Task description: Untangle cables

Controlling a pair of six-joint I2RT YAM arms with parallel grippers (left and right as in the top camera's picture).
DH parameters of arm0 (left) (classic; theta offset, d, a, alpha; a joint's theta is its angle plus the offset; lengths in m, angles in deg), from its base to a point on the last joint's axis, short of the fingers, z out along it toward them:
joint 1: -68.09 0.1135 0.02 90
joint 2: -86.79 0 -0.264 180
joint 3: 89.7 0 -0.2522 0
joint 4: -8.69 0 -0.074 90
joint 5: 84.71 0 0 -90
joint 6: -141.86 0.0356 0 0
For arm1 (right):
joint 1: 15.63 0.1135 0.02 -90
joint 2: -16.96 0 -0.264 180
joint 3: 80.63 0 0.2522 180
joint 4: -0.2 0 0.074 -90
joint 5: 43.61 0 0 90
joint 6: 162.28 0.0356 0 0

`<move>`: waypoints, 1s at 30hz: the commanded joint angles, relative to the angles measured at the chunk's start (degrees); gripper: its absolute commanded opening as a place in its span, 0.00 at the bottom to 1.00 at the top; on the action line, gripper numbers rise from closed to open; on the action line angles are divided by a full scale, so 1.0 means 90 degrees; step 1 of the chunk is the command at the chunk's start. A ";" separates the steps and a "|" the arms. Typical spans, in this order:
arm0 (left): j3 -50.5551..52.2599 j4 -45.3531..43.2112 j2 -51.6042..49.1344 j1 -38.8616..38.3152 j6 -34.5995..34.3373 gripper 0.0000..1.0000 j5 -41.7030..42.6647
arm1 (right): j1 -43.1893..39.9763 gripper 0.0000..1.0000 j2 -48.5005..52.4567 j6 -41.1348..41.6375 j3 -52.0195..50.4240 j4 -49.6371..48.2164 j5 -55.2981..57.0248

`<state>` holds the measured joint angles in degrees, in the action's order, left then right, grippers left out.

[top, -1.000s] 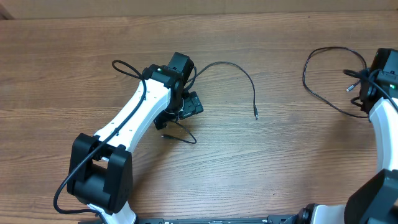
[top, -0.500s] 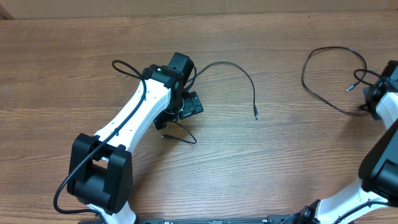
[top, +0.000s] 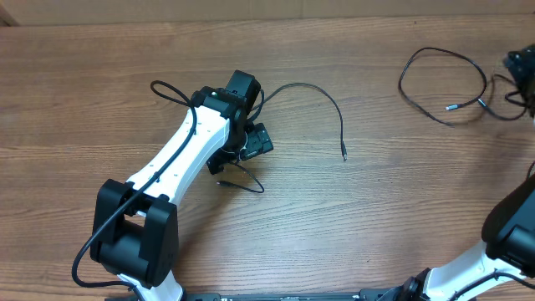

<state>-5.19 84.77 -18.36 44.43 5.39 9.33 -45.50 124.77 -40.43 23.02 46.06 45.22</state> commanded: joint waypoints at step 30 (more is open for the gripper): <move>0.0002 -0.0002 -0.0056 -0.0041 0.0019 1.00 0.0002 | 0.2829 1.00 -0.3568 0.0126 -0.0753 0.3728 -0.2006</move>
<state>-5.19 84.77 -18.36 44.43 5.39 9.35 -22.26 94.95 -39.03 19.72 80.31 25.86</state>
